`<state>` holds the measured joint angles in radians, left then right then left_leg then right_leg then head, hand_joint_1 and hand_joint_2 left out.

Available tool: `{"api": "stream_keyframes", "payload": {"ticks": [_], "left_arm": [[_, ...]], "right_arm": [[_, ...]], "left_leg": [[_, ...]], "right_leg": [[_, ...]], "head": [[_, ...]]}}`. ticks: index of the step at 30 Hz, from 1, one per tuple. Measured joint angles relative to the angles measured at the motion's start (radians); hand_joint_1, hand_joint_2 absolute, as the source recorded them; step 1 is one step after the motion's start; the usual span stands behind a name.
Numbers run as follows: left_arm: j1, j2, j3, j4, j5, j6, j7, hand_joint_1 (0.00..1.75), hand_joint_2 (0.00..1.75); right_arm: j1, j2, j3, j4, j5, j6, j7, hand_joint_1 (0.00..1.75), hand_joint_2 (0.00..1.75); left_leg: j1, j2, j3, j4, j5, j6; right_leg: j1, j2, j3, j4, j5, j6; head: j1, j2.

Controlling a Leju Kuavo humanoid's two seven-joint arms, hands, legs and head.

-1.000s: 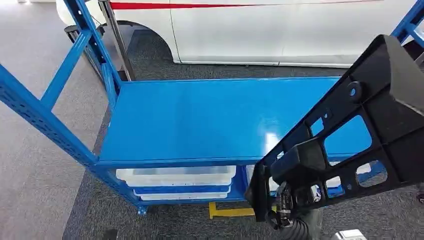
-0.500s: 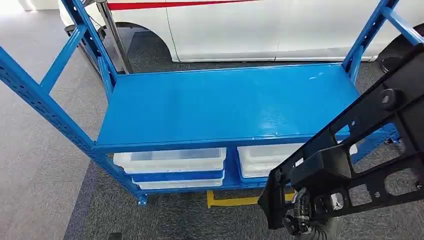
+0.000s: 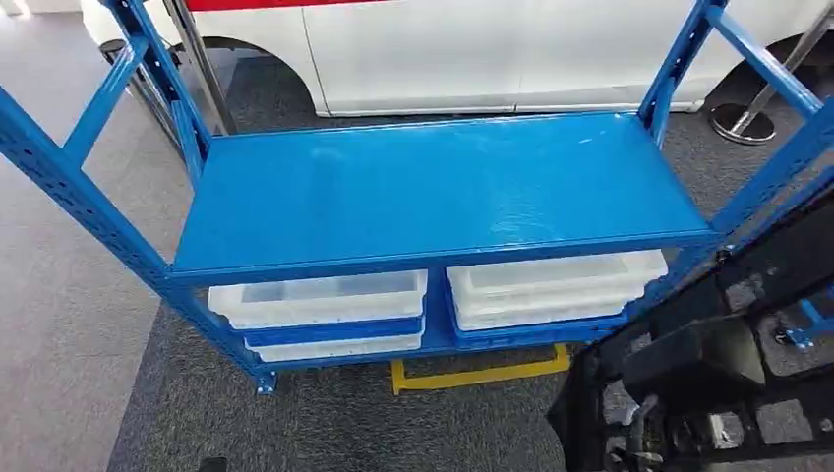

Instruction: Take the parts from the cabinet and place them on the table.

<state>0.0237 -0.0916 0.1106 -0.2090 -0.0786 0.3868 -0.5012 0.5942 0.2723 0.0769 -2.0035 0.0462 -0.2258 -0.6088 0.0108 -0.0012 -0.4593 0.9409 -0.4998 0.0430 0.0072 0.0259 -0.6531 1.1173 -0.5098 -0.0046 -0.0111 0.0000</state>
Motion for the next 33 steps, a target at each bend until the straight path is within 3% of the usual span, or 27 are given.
{"api": "stream_keyframes", "payload": {"ticks": [2, 3, 4, 5, 6, 7, 8, 9, 10, 12, 13, 14, 15, 17, 18, 19, 20, 21, 22, 23, 24, 26, 28, 29, 30, 31, 33], "left_arm": [[0.007, -0.003, 0.014, 0.0, 0.006, -0.009, -0.019, 0.0, 1.75], [0.01, -0.004, 0.019, 0.001, 0.005, -0.012, -0.027, 0.0, 1.75], [0.01, -0.004, 0.021, 0.002, -0.002, -0.015, -0.035, 0.0, 1.75], [0.009, -0.006, 0.021, 0.002, -0.01, -0.016, -0.043, 0.0, 1.75], [0.008, -0.007, 0.021, 0.002, -0.015, -0.016, -0.05, 0.0, 1.75], [0.007, -0.007, 0.021, 0.002, -0.023, -0.009, -0.058, 0.0, 1.75], [0.006, -0.007, 0.021, 0.002, -0.031, 0.001, -0.071, 0.0, 1.75], [0.006, -0.006, 0.022, 0.002, -0.038, 0.01, -0.088, 0.0, 1.75], [0.004, -0.007, 0.022, 0.002, -0.044, 0.015, -0.105, 0.0, 1.75], [0.002, -0.008, 0.022, 0.002, -0.05, 0.023, -0.116, 0.0, 1.75], [0.0, -0.011, 0.022, 0.002, -0.056, 0.027, -0.123, 0.0, 1.75], [-0.001, -0.011, 0.022, 0.002, -0.067, 0.036, -0.13, 0.0, 1.75], [0.0, -0.012, 0.021, 0.002, -0.076, 0.048, -0.135, 0.0, 1.75], [0.004, -0.016, 0.021, 0.002, -0.087, 0.066, -0.143, 0.0, 1.75], [0.006, -0.017, 0.021, 0.003, -0.089, 0.068, -0.144, 0.0, 1.75], [0.008, -0.018, 0.021, 0.003, -0.089, 0.071, -0.147, 0.0, 1.75], [0.008, -0.02, 0.021, 0.003, -0.09, 0.072, -0.148, 0.0, 1.75], [0.007, -0.021, 0.021, 0.003, -0.09, 0.072, -0.149, 0.0, 1.75], [0.007, -0.022, 0.021, 0.003, -0.09, 0.072, -0.152, 0.0, 1.75], [0.008, -0.022, 0.022, 0.003, -0.09, 0.072, -0.159, 0.0, 1.75], [0.011, -0.023, 0.023, 0.003, -0.089, 0.072, -0.168, 0.0, 1.75], [0.01, -0.027, 0.027, 0.003, -0.084, 0.058, -0.186, 0.0, 1.75], [0.008, -0.032, 0.039, 0.003, -0.085, 0.055, -0.191, 0.0, 1.75], [0.008, -0.037, 0.041, 0.003, -0.086, 0.055, -0.193, 0.0, 1.75], [0.009, -0.037, 0.042, 0.003, -0.086, 0.055, -0.195, 0.0, 1.75], [0.013, -0.037, 0.044, 0.003, -0.086, 0.055, -0.195, 0.0, 1.75], [0.018, -0.039, 0.048, 0.003, -0.086, 0.055, -0.195, 0.0, 1.75]], "right_arm": [[0.018, 0.014, -0.064, -0.007, -0.014, -0.013, -0.01, 1.75, 1.75], [0.027, 0.022, -0.088, -0.01, -0.024, -0.018, -0.016, 1.75, 1.75], [0.033, 0.027, -0.102, -0.013, -0.034, -0.025, -0.019, 1.75, 1.75], [0.038, 0.032, -0.112, -0.015, -0.043, -0.034, -0.021, 1.75, 1.75], [0.041, 0.035, -0.116, -0.015, -0.049, -0.04, -0.024, 1.75, 1.75], [0.043, 0.039, -0.119, -0.017, -0.051, -0.05, -0.025, 1.75, 1.75], [0.043, 0.041, -0.119, -0.017, -0.051, -0.065, -0.026, 1.75, 1.75], [0.046, 0.045, -0.119, -0.021, -0.047, -0.083, -0.028, 1.75, 1.75], [0.049, 0.05, -0.119, -0.021, -0.046, -0.1, -0.029, 1.75, 1.75], [0.053, 0.059, -0.119, -0.021, -0.045, -0.113, -0.03, 1.75, 1.75], [0.053, 0.062, -0.119, -0.021, -0.045, -0.121, -0.03, 1.75, 1.75], [0.054, 0.066, -0.118, -0.021, -0.045, -0.132, -0.031, 1.75, 1.75], [0.053, 0.07, -0.118, -0.021, -0.047, -0.14, -0.031, 1.75, 1.75], [0.053, 0.075, -0.118, -0.016, -0.047, -0.149, -0.032, 1.75, 1.75], [0.053, 0.075, -0.118, -0.012, -0.042, -0.154, -0.034, 1.75, 1.75], [0.053, 0.075, -0.119, -0.008, -0.039, -0.155, -0.035, 1.75, 1.75], [0.053, 0.075, -0.119, -0.005, -0.036, -0.155, -0.036, 1.75, 1.75], [0.053, 0.075, -0.119, -0.003, -0.032, -0.155, -0.036, 1.75, 1.75], [0.054, 0.076, -0.119, -0.002, -0.026, -0.153, -0.035, 1.75, 1.75], [0.055, 0.077, -0.12, -0.002, -0.013, -0.145, -0.035, 1.75, 1.75], [0.055, 0.077, -0.123, -0.002, 0.002, -0.131, -0.035, 1.75, 1.75], [0.061, 0.077, -0.135, 0.001, 0.013, -0.091, -0.037, 1.75, 1.75], [0.071, 0.078, -0.152, 0.002, 0.02, -0.059, -0.047, 1.75, 1.75], [0.074, 0.078, -0.16, 0.003, 0.024, -0.051, -0.05, 1.75, 1.75], [0.072, 0.078, -0.164, 0.003, 0.026, -0.048, -0.051, 1.75, 1.75], [0.071, 0.078, -0.168, 0.004, 0.026, -0.045, -0.052, 1.75, 1.75], [0.072, 0.078, -0.174, 0.006, 0.026, -0.045, -0.052, 1.75, 1.75]], "left_leg": [[0.0, 0.025, -0.008, 0.002, 0.001, -0.002], [0.0, 0.038, -0.009, 0.005, 0.0, -0.003], [0.002, 0.049, -0.01, 0.008, -0.002, -0.006], [0.005, 0.061, -0.009, 0.012, -0.006, -0.012], [0.009, 0.072, -0.008, 0.02, -0.012, -0.022], [0.012, 0.08, -0.008, 0.032, -0.02, -0.031], [0.008, 0.088, -0.009, 0.04, -0.028, -0.04], [0.001, 0.094, -0.009, 0.053, -0.037, -0.049], [0.001, 0.098, -0.007, 0.049, -0.037, -0.053], [0.003, 0.115, 0.002, 0.044, -0.036, -0.062], [0.008, 0.105, 0.0, 0.05, -0.045, -0.071], [0.01, 0.054, -0.009, 0.072, -0.07, -0.074], [0.012, 0.025, -0.034, 0.128, -0.108, -0.073], [0.01, 0.009, -0.117, 0.301, -0.188, -0.072], [0.01, 0.009, -0.151, 0.364, -0.201, -0.069], [0.009, 0.008, -0.161, 0.375, -0.185, -0.064], [0.008, 0.007, -0.149, 0.338, -0.148, -0.057], [0.005, 0.001, -0.119, 0.266, -0.1, -0.048], [0.0, -0.019, -0.079, 0.171, -0.047, -0.035], [-0.005, -0.066, -0.049, 0.095, -0.019, -0.018], [-0.001, -0.085, -0.043, 0.078, -0.027, -0.01], [-0.008, -0.071, -0.042, 0.069, -0.028, -0.015], [-0.003, -0.05, -0.032, 0.047, -0.012, -0.012], [0.003, -0.031, -0.027, 0.035, -0.003, -0.013], [0.003, -0.02, -0.028, 0.031, 0.0, -0.006], [0.002, -0.005, -0.03, 0.031, 0.0, -0.006], [0.001, 0.027, -0.032, 0.032, -0.001, -0.007]], "right_leg": [[-0.012, -0.012, -0.065, 0.156, -0.075, 0.015], [-0.018, -0.015, -0.081, 0.199, -0.085, 0.022], [-0.025, -0.018, -0.075, 0.196, -0.073, 0.028], [-0.032, -0.024, -0.045, 0.146, -0.04, 0.035], [-0.038, -0.038, 0.01, 0.054, 0.004, 0.043], [-0.043, -0.064, 0.064, -0.035, 0.038, 0.049], [-0.033, -0.097, 0.077, -0.062, 0.012, 0.044], [-0.037, -0.093, 0.075, -0.069, 0.023, 0.03], [-0.031, -0.08, 0.071, -0.061, 0.019, 0.02], [-0.03, -0.063, 0.063, -0.057, 0.018, 0.004], [-0.035, -0.053, 0.062, -0.063, 0.024, -0.006], [-0.035, -0.047, 0.061, -0.065, 0.026, -0.011], [-0.034, -0.04, 0.059, -0.065, 0.028, -0.017], [-0.028, -0.018, 0.052, -0.065, 0.031, -0.024], [-0.024, -0.005, 0.051, -0.064, 0.032, -0.025], [-0.02, 0.009, 0.051, -0.064, 0.033, -0.026], [-0.017, 0.023, 0.053, -0.064, 0.033, -0.027], [-0.013, 0.036, 0.055, -0.064, 0.033, -0.027], [-0.01, 0.049, 0.059, -0.064, 0.034, -0.027], [-0.012, 0.06, 0.059, -0.064, 0.035, -0.027], [-0.006, 0.07, 0.055, -0.06, 0.036, -0.023], [-0.02, 0.094, 0.045, -0.065, 0.045, -0.009], [-0.015, 0.112, 0.042, -0.072, 0.055, 0.007], [-0.014, 0.056, 0.036, -0.053, 0.04, 0.007], [-0.012, 0.01, 0.016, -0.011, 0.002, 0.01], [-0.013, -0.009, -0.016, 0.056, -0.04, 0.016], [-0.021, -0.016, -0.083, 0.201, -0.102, 0.026]], "head": [[0.0, 0.0], [0.0, 0.0], [0.001, 0.0], [0.0, 0.0], [0.0, 0.0], [0.001, 0.0], [0.001, 0.0], [0.0, 0.0], [-0.002, 0.0], [-0.001, 0.0], [-0.002, 0.0], [-0.002, 0.0], [-0.002, 0.0], [-0.002, 0.0], [-0.002, 0.0], [-0.002, 0.0], [-0.002, 0.0], [-0.002, 0.0], [-0.002, 0.0], [-0.001, 0.0], [0.0, 0.0], [-0.001, 0.0], [-0.001, 0.0], [-0.001, 0.0], [0.002, 0.0], [0.002, 0.0], [0.002, 0.0]]}}
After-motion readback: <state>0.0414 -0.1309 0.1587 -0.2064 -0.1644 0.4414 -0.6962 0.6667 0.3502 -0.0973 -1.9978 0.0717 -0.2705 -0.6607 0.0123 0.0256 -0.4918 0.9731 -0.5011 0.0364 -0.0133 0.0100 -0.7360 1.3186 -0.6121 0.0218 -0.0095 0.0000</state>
